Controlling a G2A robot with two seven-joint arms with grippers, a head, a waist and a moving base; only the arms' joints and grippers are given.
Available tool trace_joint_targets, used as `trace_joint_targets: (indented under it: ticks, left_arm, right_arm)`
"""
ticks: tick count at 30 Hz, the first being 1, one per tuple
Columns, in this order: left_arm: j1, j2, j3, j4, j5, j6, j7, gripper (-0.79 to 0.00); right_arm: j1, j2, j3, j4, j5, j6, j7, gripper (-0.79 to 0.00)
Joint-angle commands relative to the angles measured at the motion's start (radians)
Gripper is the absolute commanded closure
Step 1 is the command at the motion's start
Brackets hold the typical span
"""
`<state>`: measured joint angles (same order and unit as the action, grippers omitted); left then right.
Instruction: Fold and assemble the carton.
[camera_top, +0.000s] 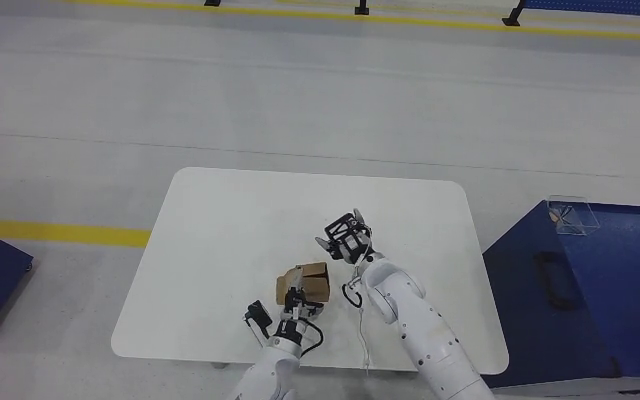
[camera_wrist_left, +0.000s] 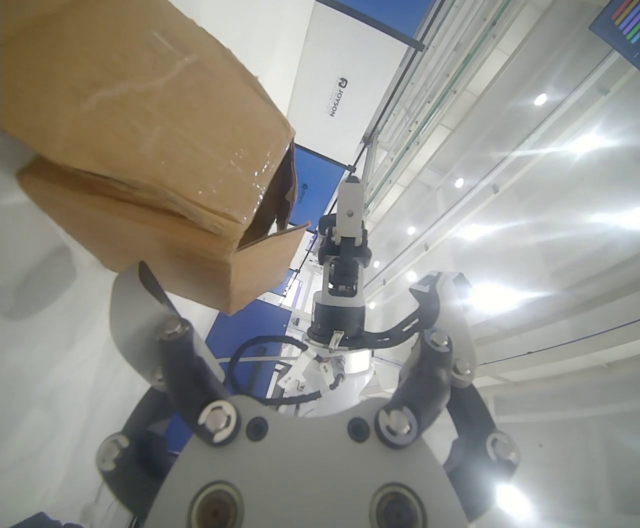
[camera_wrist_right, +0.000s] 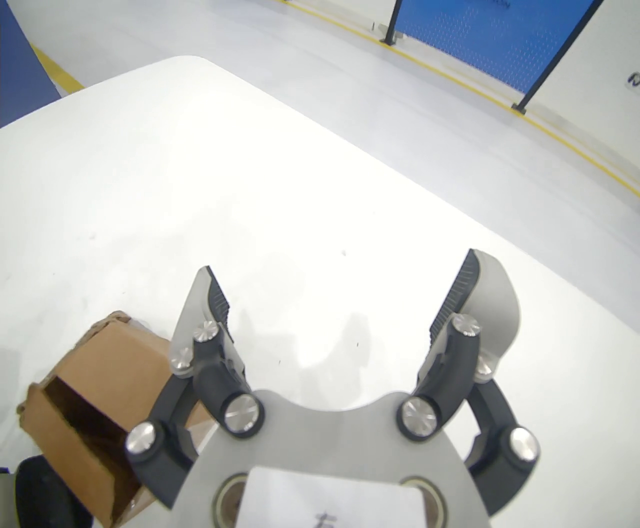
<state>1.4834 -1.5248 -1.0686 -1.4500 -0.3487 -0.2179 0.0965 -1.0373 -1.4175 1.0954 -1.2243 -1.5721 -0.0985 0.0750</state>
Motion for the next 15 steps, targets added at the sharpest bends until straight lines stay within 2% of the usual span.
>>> trace_joint_targets:
  ticks: [1, 4, 5, 10, 12, 15]
  left_arm:
    - [0.06, 0.01, -0.027, -0.069, 0.008, -0.01, -0.027, -0.785]
    - [0.138, 0.023, -0.062, -0.17, 0.029, -0.06, -0.065, -0.785]
    - [0.144, 0.024, -0.064, -0.179, 0.034, -0.066, -0.07, -0.785]
    - [0.144, 0.024, -0.064, -0.179, 0.034, -0.066, -0.07, -0.785]
    - [0.141, 0.023, -0.079, -0.193, -0.001, -0.098, -0.045, -0.785]
    - [0.144, 0.019, -0.08, -0.163, -0.044, -0.102, -0.016, -0.785]
  right_arm:
    - [-0.033, 0.004, 0.004, -0.056, -0.041, 0.035, -0.002, -0.785]
    - [-0.078, 0.007, 0.008, -0.13, -0.051, 0.047, -0.001, -0.785]
    - [-0.078, 0.007, 0.008, -0.13, -0.051, 0.047, -0.001, -0.785]
    - [-0.086, 0.007, 0.003, -0.131, -0.052, 0.043, -0.003, -0.785]
    - [-0.095, 0.006, -0.009, -0.128, -0.076, 0.059, -0.006, -0.785]
    - [-0.108, 0.003, -0.038, -0.109, -0.115, 0.075, -0.019, -0.785]
